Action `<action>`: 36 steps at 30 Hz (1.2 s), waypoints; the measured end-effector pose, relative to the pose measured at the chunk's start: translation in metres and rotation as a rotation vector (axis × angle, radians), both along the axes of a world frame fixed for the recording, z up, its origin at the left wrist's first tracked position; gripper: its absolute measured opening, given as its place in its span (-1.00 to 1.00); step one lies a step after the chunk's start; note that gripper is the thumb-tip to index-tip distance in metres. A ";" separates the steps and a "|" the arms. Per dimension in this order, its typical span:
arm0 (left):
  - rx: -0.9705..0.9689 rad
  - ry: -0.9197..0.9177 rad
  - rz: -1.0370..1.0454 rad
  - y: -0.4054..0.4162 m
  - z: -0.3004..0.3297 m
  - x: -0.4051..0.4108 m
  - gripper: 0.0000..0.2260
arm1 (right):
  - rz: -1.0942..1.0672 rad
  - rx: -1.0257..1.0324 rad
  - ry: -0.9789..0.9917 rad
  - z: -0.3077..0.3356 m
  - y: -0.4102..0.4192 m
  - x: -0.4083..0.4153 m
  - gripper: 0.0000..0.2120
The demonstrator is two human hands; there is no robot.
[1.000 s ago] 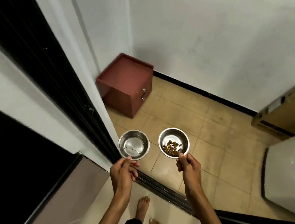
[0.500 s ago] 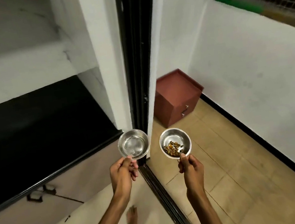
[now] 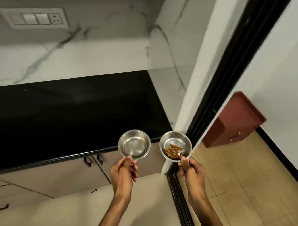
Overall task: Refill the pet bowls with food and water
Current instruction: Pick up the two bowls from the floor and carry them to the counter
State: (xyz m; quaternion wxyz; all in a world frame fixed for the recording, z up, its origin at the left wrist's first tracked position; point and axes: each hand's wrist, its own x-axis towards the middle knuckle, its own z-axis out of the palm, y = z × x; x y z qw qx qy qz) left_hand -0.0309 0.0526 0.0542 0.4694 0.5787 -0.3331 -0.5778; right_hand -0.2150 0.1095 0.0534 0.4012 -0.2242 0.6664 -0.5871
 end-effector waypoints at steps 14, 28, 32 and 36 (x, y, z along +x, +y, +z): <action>-0.003 0.030 0.187 -0.070 0.006 0.182 -0.72 | 0.132 0.103 -0.024 -0.017 -0.098 0.178 -0.71; -0.018 0.012 0.234 -0.131 -0.014 0.288 -0.74 | 0.228 0.089 -0.010 -0.030 -0.165 0.283 -0.72; -0.002 0.017 0.232 -0.147 -0.023 0.292 -0.72 | 0.233 0.096 0.027 -0.035 -0.185 0.290 -0.70; 0.017 0.010 0.218 -0.164 -0.035 0.293 -0.73 | 0.237 0.118 0.036 -0.044 -0.206 0.290 -0.72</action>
